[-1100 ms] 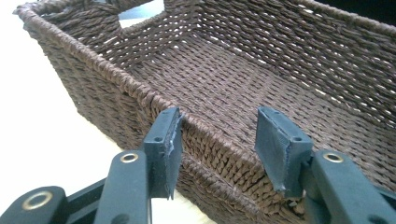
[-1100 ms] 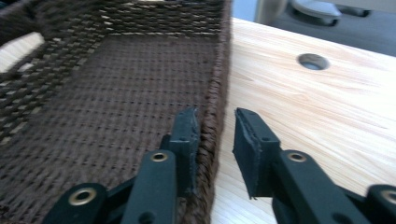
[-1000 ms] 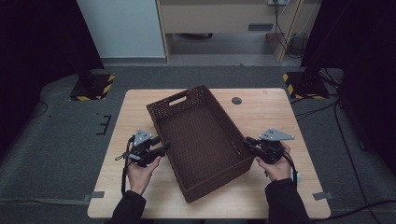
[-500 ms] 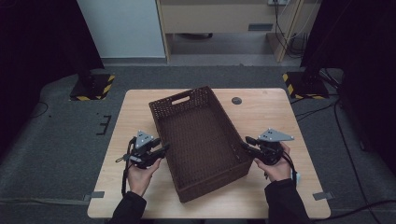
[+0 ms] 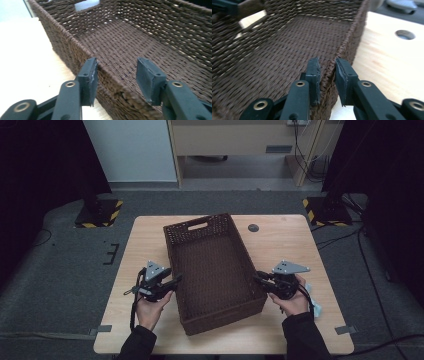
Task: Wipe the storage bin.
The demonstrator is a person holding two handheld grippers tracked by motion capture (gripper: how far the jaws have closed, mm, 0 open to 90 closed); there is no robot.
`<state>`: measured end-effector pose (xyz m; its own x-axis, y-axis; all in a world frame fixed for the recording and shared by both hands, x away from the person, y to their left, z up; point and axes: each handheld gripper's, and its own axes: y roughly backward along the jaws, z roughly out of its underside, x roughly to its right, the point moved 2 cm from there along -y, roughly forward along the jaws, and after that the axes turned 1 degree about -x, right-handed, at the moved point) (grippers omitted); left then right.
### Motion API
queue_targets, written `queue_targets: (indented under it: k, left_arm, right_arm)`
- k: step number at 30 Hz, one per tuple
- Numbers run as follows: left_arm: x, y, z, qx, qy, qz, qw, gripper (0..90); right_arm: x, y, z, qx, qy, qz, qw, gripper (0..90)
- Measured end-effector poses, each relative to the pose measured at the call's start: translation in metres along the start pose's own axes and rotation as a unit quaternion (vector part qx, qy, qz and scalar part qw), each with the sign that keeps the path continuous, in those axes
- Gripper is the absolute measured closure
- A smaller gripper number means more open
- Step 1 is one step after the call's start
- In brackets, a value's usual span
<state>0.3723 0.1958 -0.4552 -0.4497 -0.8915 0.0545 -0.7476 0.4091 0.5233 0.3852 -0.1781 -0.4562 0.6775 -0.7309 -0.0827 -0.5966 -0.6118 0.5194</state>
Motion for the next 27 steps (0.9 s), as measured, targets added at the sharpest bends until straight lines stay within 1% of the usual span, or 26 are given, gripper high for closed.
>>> queue_targets:
  k: [2, 3, 4, 6, 8, 9, 10, 12, 14, 16, 17, 19, 20, 22, 25, 26, 27]
  left_arm:
    - [-0.001, 0.000, 0.001, -0.005, -0.001, -0.007, 1.0000, 53.6]
    - [-0.001, 0.000, 0.001, -0.007, 0.001, -0.009, 0.9999, 55.5]
    - [-0.002, 0.000, 0.001, -0.006, 0.004, -0.008, 0.9999, 55.9]
    - [-0.002, -0.001, 0.001, -0.006, 0.004, -0.010, 0.9999, 56.7]
    - [-0.003, -0.002, 0.000, -0.006, 0.004, -0.012, 0.9999, 57.2]
    - [-0.004, -0.004, 0.000, -0.005, 0.005, -0.013, 0.9999, 57.5]
    - [-0.005, -0.005, -0.001, -0.005, 0.004, -0.014, 0.9999, 57.8]
    - [-0.008, -0.008, -0.001, -0.002, 0.006, -0.015, 0.9999, 57.6]
    - [-0.010, -0.010, -0.002, 0.000, 0.006, -0.016, 0.9999, 57.6]
    - [-0.011, -0.010, -0.001, 0.000, 0.008, -0.012, 0.9999, 57.1]
    - [-0.010, -0.010, -0.001, -0.003, 0.008, -0.012, 0.9999, 56.0]
    - [-0.009, -0.010, 0.000, -0.009, 0.007, -0.009, 0.9999, 52.5]
    - [-0.008, -0.009, 0.001, -0.010, 0.006, -0.008, 0.9999, 51.2]
    - [-0.006, -0.008, 0.002, -0.011, 0.002, -0.011, 0.9999, 48.4]
    - [-0.007, -0.007, 0.003, -0.011, 0.003, -0.010, 0.9999, 48.9]
    - [-0.007, -0.008, 0.004, -0.014, 0.003, -0.010, 0.9998, 49.9]
    - [-0.008, -0.009, 0.005, -0.017, 0.001, -0.010, 0.9998, 51.4]
  right_arm:
    - [-0.002, 0.003, 0.000, -0.009, 0.003, -0.008, 0.9999, 72.4]
    - [-0.002, 0.003, -0.001, -0.009, 0.005, -0.008, 0.9999, 72.5]
    - [-0.001, 0.003, -0.002, -0.005, 0.003, -0.009, 0.9999, 73.0]
    - [0.000, 0.003, -0.004, 0.006, -0.001, -0.008, 0.9999, 70.2]
    - [0.003, 0.002, -0.005, 0.015, -0.006, 0.006, 0.9999, 65.5]
    - [0.005, 0.000, -0.005, 0.018, -0.007, 0.009, 0.9998, 63.4]
    - [0.007, -0.003, -0.005, 0.025, -0.013, 0.011, 0.9996, 62.2]
    - [0.009, -0.007, -0.005, 0.031, -0.020, 0.007, 0.9993, 61.1]
    - [0.008, -0.012, -0.004, 0.033, -0.020, 0.001, 0.9993, 62.7]
    - [0.005, -0.015, -0.004, 0.031, -0.015, -0.003, 0.9994, 67.3]
    - [0.003, -0.015, -0.004, 0.031, -0.013, -0.006, 0.9994, 68.3]
    - [0.001, -0.014, -0.004, 0.027, -0.008, 0.000, 0.9996, 70.1]
    - [0.000, -0.013, -0.004, 0.026, -0.011, 0.000, 0.9996, 70.5]
    - [-0.003, -0.009, -0.002, 0.024, -0.016, -0.010, 0.9995, 70.1]
    - [-0.009, -0.004, 0.000, 0.016, -0.009, -0.022, 0.9996, 69.0]
    - [-0.010, -0.003, -0.001, 0.012, -0.006, -0.022, 0.9997, 69.6]
    - [-0.010, -0.002, -0.002, 0.012, -0.002, -0.019, 0.9997, 72.5]
